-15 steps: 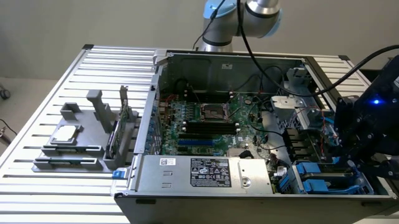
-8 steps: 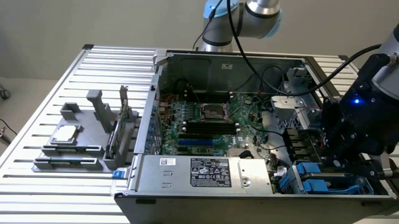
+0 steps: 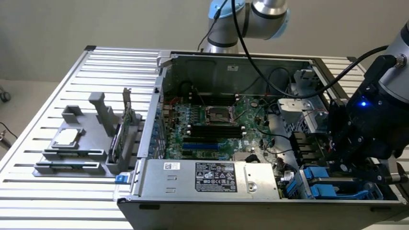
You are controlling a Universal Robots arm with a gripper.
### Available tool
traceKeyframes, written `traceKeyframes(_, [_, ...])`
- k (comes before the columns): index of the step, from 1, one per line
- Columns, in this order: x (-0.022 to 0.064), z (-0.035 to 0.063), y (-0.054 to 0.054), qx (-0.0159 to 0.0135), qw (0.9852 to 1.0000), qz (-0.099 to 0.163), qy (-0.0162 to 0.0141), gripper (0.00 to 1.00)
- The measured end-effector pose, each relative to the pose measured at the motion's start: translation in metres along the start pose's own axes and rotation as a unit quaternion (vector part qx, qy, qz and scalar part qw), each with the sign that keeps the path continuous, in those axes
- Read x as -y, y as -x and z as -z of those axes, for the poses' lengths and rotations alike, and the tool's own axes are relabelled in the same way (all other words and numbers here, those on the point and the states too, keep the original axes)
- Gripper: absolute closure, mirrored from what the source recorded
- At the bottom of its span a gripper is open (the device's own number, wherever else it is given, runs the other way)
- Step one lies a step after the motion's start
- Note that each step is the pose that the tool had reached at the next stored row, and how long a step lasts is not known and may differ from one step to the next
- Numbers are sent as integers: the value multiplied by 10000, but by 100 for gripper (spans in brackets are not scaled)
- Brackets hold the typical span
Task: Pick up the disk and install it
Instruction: 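Insert the second disk wire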
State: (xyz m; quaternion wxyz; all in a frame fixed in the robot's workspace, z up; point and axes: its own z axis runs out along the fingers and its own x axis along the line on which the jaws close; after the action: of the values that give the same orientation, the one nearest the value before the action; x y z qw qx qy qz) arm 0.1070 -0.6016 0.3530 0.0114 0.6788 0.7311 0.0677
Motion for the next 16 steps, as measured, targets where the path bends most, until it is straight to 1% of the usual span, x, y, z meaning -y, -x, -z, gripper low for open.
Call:
traceKeyframes(7, [1, 0, 0, 0, 10000, 0, 2, 74])
traceKeyframes(9, [25, 3, -4, 2, 10000, 0, 12, 74])
traceKeyframes(11, [24, 6, -3, 1, 10000, 1, 13, 74])
traceKeyframes(13, [23, 22, -5, 1, 10000, 1, 13, 74])
traceKeyframes(16, [15, 86, -20, 1, 10000, 1, 13, 74])
